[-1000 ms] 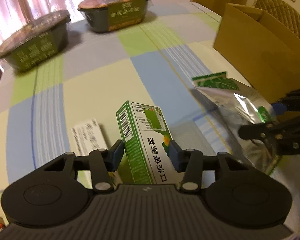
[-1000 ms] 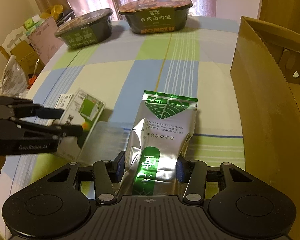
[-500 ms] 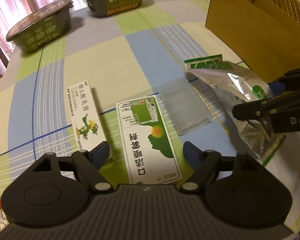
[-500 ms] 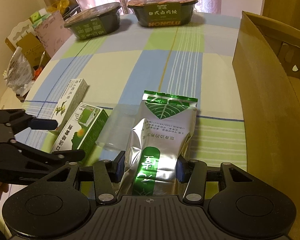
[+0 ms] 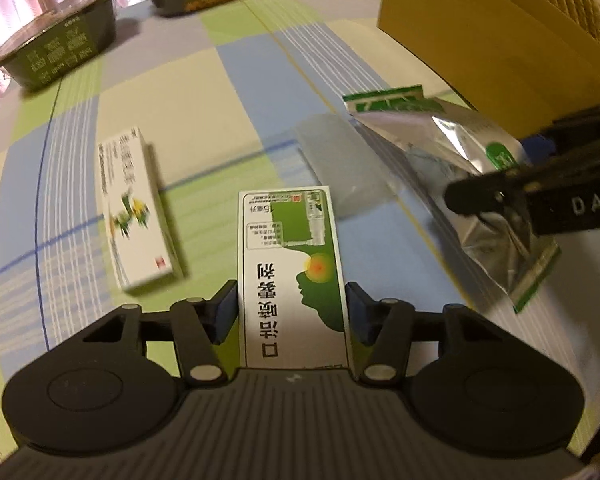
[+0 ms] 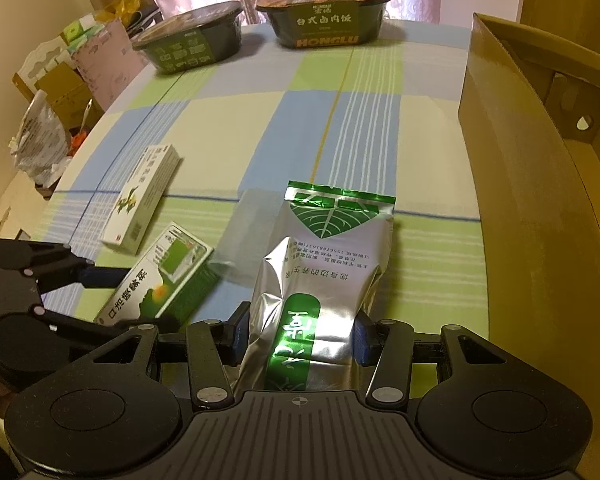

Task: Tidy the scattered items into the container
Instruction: 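Carry the tea packet and medicine box over the cardboard box with both tools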

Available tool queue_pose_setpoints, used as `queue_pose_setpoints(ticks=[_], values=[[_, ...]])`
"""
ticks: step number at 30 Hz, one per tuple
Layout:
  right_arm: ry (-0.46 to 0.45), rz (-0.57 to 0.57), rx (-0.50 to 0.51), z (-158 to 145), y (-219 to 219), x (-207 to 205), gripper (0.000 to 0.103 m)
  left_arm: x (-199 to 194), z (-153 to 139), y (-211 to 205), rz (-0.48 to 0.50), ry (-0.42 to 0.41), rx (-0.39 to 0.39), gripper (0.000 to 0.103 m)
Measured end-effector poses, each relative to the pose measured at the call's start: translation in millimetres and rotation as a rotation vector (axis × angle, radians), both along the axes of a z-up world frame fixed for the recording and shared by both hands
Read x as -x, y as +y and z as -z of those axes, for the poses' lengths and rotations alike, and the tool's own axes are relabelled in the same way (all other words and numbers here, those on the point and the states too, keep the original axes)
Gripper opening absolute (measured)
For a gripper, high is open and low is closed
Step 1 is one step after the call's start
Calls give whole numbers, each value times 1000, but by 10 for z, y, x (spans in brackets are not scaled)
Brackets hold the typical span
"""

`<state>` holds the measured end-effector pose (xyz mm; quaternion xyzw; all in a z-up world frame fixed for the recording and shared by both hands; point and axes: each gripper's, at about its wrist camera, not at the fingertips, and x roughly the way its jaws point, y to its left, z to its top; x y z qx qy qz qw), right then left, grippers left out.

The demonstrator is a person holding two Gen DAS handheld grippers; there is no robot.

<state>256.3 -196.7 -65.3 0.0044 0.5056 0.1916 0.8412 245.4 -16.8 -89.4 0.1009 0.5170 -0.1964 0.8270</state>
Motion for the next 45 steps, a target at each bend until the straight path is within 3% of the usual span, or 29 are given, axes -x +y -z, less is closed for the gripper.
queue_pose_setpoints(ticks=[4, 8, 15, 19, 22, 30, 45], values=[[-13, 4, 7, 7, -1, 42, 51, 36, 34, -47, 4, 7, -22, 53], [-27, 31, 5, -8, -22, -23, 62, -15, 28, -88, 11, 2, -38, 53], [1, 42, 5, -5, -21, -89, 62, -67, 46, -114, 15, 26, -43, 52], [16, 31, 30, -13, 16, -86, 49, -42, 42, -94, 2, 44, -31, 51], [33, 15, 31, -33, 20, -49, 44, 10, 21, -78, 1, 60, -15, 51], [43, 7, 11, -164, -9, 249, 44, 234, -128, -72, -9, 58, 11, 50], [-33, 26, 9, -614, -95, 619, 44, 488, -548, -117, -34, 17, 41, 50]])
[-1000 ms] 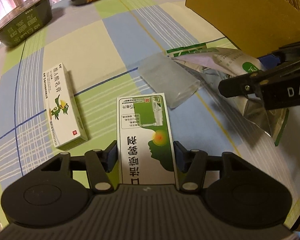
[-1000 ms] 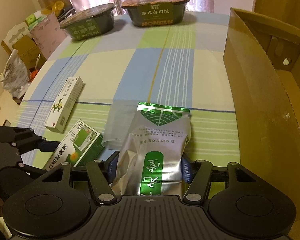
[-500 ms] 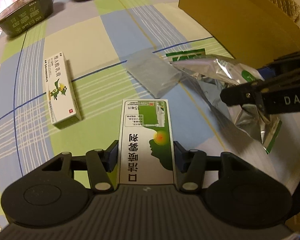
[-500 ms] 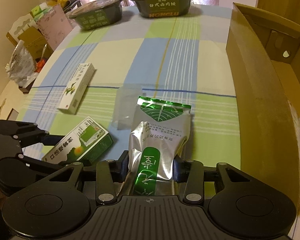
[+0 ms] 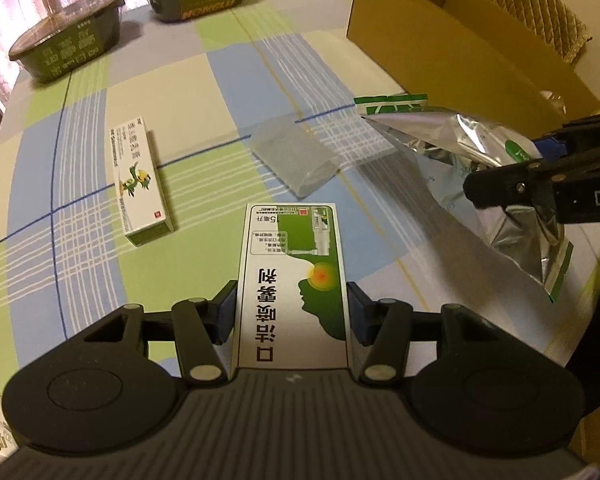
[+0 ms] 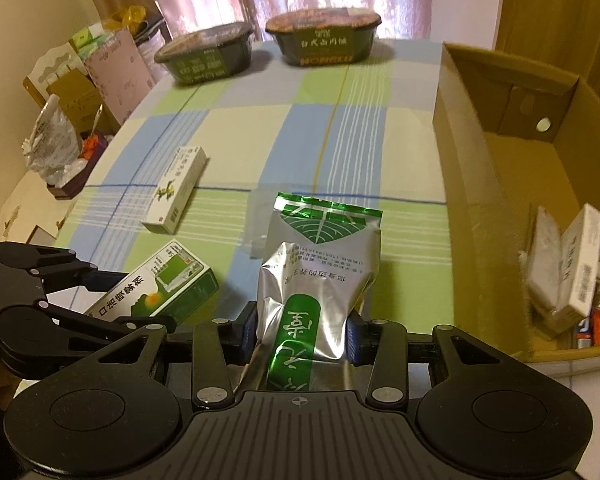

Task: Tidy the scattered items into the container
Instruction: 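Carry the tea packet and medicine box over the cardboard box with both tools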

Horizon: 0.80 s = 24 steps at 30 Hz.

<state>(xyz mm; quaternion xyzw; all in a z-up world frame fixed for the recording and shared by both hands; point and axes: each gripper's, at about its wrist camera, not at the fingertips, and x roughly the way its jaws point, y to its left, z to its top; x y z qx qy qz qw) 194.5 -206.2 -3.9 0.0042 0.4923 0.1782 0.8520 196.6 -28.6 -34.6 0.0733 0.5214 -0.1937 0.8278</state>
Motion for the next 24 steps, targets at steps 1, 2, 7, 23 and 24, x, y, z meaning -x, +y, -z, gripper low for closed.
queue_pose_setpoints(ticks=[1, 2, 7, 23, 24], values=[[-6, 3, -1, -40, -16, 13, 44, 11, -37, -5, 1, -6, 1, 50], [-13, 7, -2, -81, -34, 25, 44, 21, -80, -14, 0, -13, 0, 50], [-57, 22, -7, -298, -132, 85, 44, 85, -282, -70, 2, -44, 13, 50], [-177, 115, 7, -902, -788, 245, 44, 145, -881, -658, 77, -177, 63, 50], [-183, 122, 9, -929, -844, 253, 44, 141, -911, -717, 84, -183, 69, 50]])
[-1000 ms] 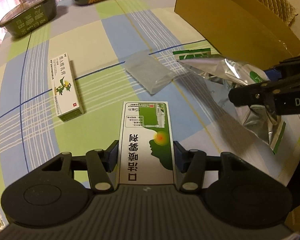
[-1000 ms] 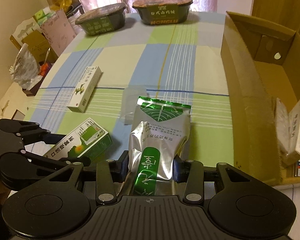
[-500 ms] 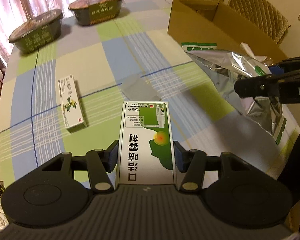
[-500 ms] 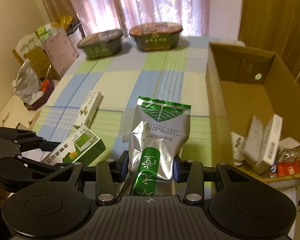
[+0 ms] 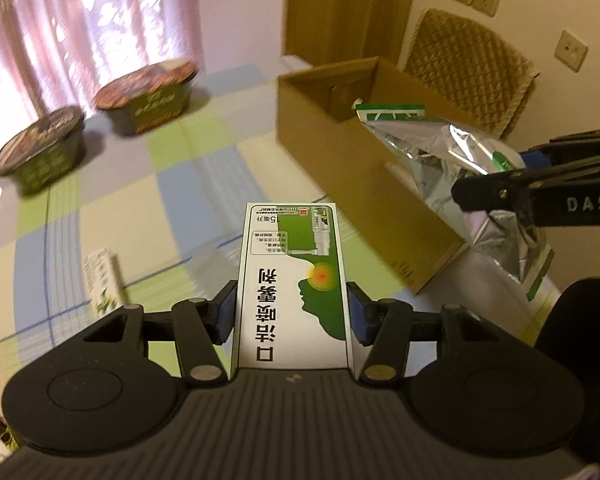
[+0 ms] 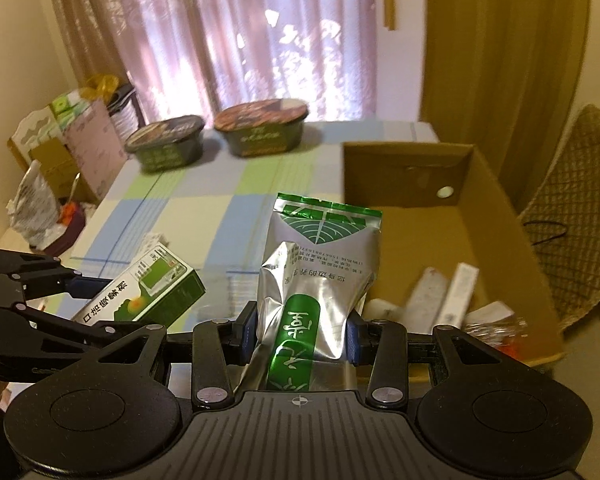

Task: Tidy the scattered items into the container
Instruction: 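Carry the tea packet and medicine box over the cardboard box with both tools, then open the left tool to drop the medicine box while the right tool drops the tea packet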

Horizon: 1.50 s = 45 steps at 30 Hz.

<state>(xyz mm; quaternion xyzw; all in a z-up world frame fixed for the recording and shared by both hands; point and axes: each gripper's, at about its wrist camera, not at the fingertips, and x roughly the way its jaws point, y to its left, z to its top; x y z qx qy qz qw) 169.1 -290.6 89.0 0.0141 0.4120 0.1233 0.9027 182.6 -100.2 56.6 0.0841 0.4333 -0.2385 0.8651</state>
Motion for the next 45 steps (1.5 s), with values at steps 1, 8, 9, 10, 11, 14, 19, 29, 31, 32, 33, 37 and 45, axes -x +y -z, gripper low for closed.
queue_pose_setpoints(ticks=[1, 8, 9, 10, 11, 14, 19, 29, 31, 32, 33, 37, 45], values=[[-6, 8, 3, -25, -57, 8, 44, 1, -23, -52, 7, -6, 3, 50], [-38, 66, 14, -121, -453, 10, 44, -46, -145, -488, 49, -25, 30, 50], [-39, 73, 13, -121, -505, 2, 44, -45, -155, -543, 55, -26, 35, 50], [-40, 80, 13, -121, -556, -5, 44, -47, -161, -591, 60, -26, 37, 50], [-40, 87, 12, -118, -603, -12, 44, -52, -164, -644, 67, -27, 38, 50], [-42, 103, 11, -109, -735, -19, 44, -80, -177, -793, 88, -27, 39, 50], [-42, 123, 6, -94, -911, -29, 44, -135, -191, -962, 107, -28, 35, 50], [-40, 146, 4, -26, -1247, -151, 44, -413, -239, -1334, 103, -42, 62, 50], [-37, 148, 5, 4, -1303, -199, 44, -481, -217, -1417, 109, -38, 68, 50], [-35, 149, 5, 21, -1331, -223, 44, -518, -198, -1458, 109, -35, 71, 50], [-33, 151, 6, 37, -1357, -245, 44, -557, -173, -1502, 110, -33, 71, 50], [-23, 157, 2, 103, -1448, -321, 44, -679, -64, -1653, 112, -23, 74, 50], [-8, 175, -4, 223, -1563, -409, 44, -822, 64, -1873, 122, -18, 69, 50]])
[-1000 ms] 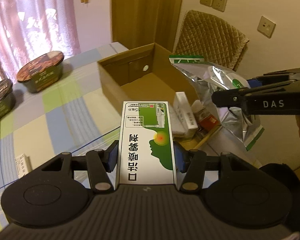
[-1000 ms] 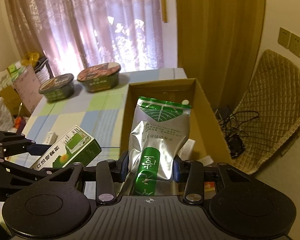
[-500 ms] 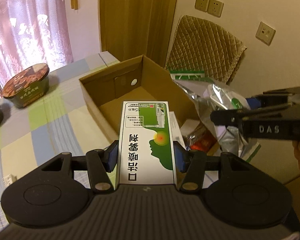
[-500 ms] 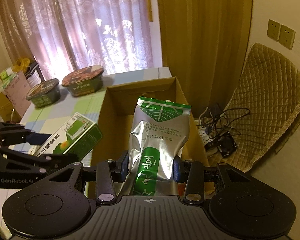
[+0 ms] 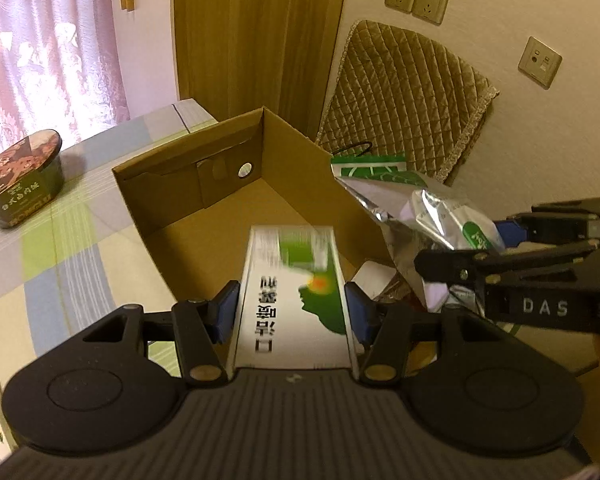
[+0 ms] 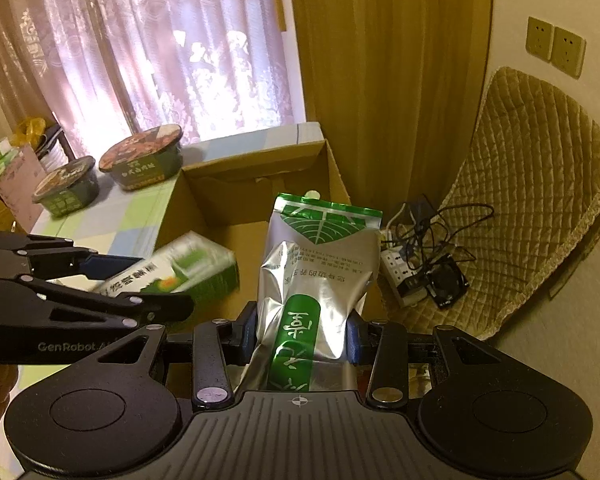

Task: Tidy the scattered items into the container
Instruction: 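Open the left tool to drop the medicine box while the right tool drops the tea packet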

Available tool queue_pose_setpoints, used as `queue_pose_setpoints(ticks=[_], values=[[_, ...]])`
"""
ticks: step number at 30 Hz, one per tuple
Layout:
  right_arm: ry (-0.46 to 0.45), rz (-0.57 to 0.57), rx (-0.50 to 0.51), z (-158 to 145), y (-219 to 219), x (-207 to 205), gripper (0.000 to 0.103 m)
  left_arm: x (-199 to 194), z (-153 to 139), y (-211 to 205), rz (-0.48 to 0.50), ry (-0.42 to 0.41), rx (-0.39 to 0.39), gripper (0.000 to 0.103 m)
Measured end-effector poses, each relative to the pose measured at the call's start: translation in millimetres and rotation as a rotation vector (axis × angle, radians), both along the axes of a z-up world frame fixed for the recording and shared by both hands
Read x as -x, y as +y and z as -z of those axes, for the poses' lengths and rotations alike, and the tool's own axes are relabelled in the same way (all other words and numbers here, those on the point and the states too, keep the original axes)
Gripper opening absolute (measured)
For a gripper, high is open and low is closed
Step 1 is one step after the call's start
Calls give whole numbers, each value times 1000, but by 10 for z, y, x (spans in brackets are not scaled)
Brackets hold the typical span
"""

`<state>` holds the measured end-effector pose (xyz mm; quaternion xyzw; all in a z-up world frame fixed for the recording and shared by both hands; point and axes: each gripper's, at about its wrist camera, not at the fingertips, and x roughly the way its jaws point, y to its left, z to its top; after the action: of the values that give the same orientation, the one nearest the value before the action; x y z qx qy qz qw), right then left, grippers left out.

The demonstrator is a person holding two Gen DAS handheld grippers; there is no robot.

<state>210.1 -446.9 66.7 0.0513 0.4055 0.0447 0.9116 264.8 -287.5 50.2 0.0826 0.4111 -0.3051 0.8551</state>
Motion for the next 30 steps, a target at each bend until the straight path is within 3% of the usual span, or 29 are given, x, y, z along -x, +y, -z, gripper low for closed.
queue_pose_setpoints(ticks=[21, 30], values=[[4, -33, -20, 23, 112, -102, 44, 74, -91, 396, -54, -27, -28, 58], [6, -43, -22, 62, 166, -141, 44, 369, 41, 547, 71, 27, -95, 59]])
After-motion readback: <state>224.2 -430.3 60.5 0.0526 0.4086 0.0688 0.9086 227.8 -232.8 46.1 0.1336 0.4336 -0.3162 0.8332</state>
